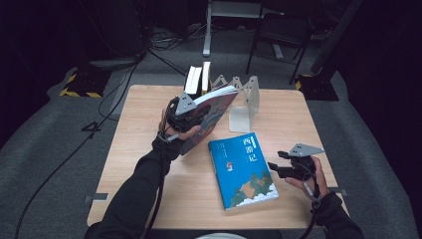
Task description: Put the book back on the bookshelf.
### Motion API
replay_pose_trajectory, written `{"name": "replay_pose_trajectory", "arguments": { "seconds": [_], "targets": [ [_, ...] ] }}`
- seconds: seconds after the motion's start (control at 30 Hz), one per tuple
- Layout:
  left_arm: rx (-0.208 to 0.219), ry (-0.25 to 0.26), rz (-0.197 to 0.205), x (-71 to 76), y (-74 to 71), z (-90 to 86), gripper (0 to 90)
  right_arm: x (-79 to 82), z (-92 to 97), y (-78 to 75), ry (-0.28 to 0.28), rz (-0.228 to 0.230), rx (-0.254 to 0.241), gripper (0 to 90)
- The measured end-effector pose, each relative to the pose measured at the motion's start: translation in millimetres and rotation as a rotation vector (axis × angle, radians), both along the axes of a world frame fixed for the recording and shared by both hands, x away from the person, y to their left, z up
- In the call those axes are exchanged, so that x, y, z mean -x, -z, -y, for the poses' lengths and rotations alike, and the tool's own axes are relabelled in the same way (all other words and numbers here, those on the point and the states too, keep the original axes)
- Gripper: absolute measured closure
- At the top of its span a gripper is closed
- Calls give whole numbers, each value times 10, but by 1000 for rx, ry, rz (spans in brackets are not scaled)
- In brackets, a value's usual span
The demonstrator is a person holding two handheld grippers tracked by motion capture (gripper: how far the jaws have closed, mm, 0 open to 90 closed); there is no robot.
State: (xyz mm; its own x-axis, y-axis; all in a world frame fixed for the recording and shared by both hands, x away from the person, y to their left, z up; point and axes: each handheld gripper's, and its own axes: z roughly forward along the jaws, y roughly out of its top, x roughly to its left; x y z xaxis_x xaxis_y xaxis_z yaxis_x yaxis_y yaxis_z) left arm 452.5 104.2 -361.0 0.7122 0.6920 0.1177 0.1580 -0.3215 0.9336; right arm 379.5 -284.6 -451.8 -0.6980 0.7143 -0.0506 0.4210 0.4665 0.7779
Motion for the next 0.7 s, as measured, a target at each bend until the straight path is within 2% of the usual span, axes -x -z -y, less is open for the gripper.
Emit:
{"name": "replay_pose_trajectory", "arguments": {
  "seconds": [0.03, 0.07, 0.27, 0.4, 0.53, 0.67, 0.7],
  "targets": [
    [0, 0, 0, 0, 0, 0, 729, -3, 0, 3, -1, -1, 1, 370],
    [-24, -9, 1, -23, -37, 61, 731, -4, 0, 5, -1, -2, 4, 369],
    [-54, -21, 0, -125, -103, 219, 735, 4, 10, -8, -12, 2, -1, 368],
    [-40, -30, -8, -225, -114, 301, 735, 9, 20, -11, -30, 4, -10, 364],
    [-27, -71, 3, -340, -153, 387, 735, 18, 19, -15, -37, 12, -5, 363],
    [-7, -135, 27, -398, -179, 464, 735, 15, 14, -7, -45, 11, -2, 362],
    [-7, -135, 27, -398, -179, 464, 735, 15, 14, -7, -45, 11, -2, 362]
  ]
}}
